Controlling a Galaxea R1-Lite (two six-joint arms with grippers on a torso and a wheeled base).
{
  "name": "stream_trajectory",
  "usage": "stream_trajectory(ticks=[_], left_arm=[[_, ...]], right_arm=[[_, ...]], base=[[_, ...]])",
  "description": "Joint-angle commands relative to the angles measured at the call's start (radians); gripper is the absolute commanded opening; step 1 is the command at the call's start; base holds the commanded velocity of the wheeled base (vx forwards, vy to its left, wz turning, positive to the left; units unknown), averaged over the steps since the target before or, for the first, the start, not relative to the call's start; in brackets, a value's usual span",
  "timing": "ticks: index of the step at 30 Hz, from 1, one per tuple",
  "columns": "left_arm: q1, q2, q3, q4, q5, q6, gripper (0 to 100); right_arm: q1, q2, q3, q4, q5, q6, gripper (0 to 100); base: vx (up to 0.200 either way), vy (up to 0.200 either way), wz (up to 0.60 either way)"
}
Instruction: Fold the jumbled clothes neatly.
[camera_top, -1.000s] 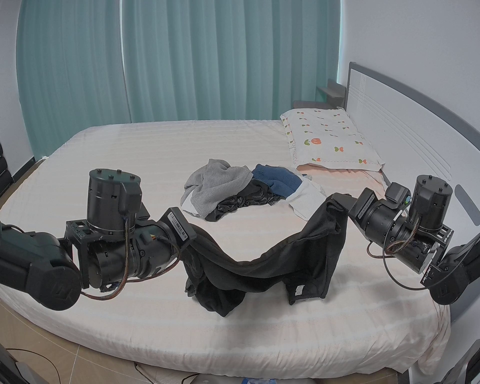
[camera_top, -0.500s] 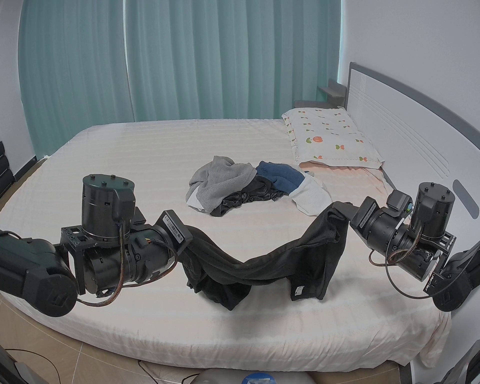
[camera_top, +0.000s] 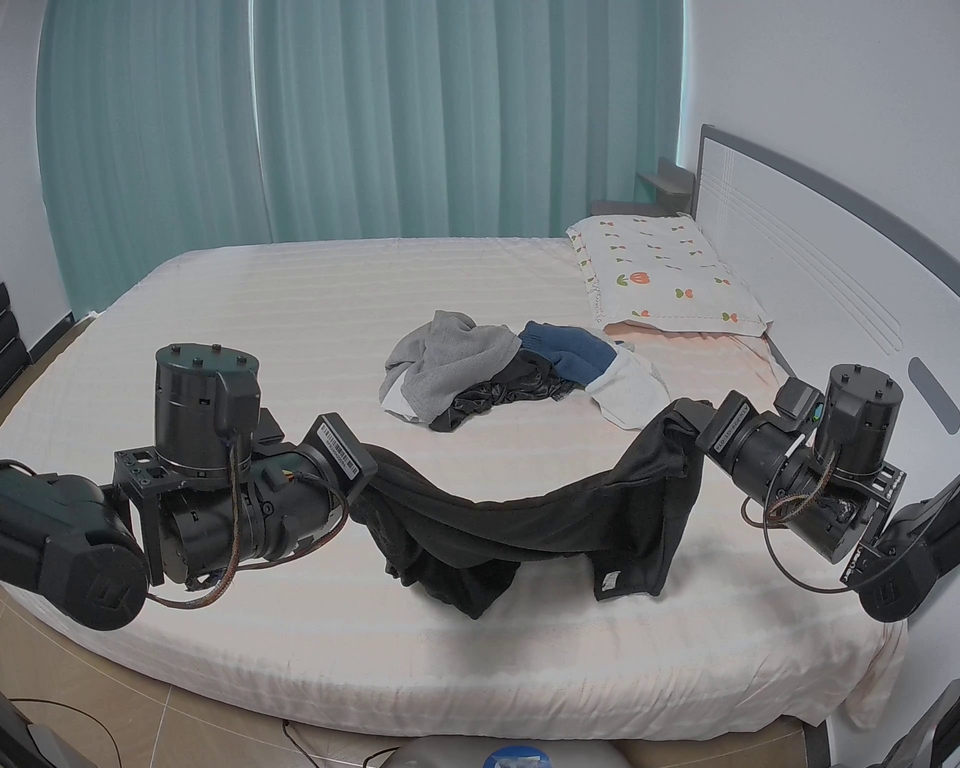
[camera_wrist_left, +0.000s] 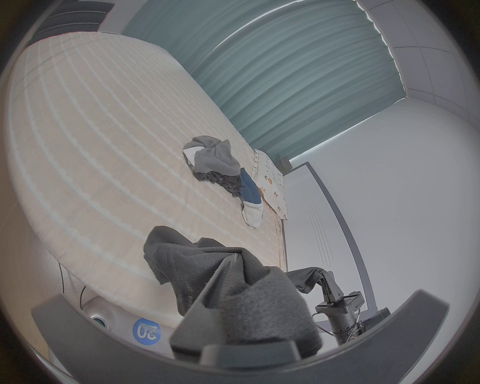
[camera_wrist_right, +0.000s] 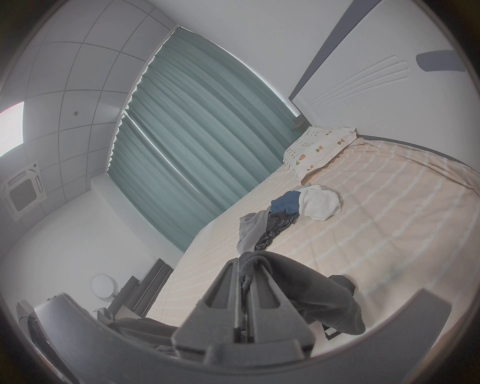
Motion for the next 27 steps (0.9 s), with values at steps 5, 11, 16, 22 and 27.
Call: stream_trajectory(ticks=[5,11,16,22,27], left_arm=[[0.002,-0.004,-0.001,-0.001,0.004,0.001,0],[0.002,-0.005,-0.001,-0.001,0.01,0.003,0],[0.002,-0.025,0.002,-0.001,0.008,0.003,0],[0.003,-0.036,0.003,-0.001,0.002,0.003,0],[0.003,-0.034,0.003,-0.001,0.001,0.001,0]], right_arm=[[0.006,0.013,-0.015,-0.003,-0.033,-0.008,0],[0.009,0.014,-0.01,-0.056,-0.036,-0.015,0],[0.009,0.013,-0.012,-0.075,-0.036,-0.016,0],[0.006,0.014,-0.012,-0.076,-0.026,-0.008,0],[0.006,0.013,-0.013,-0.076,-0.033,-0.008,0]], base=[[0.0,0.2,0.0],[0.0,0.2,0.0],[0.0,0.2,0.0],[0.0,0.2,0.0],[0.0,0.2,0.0]])
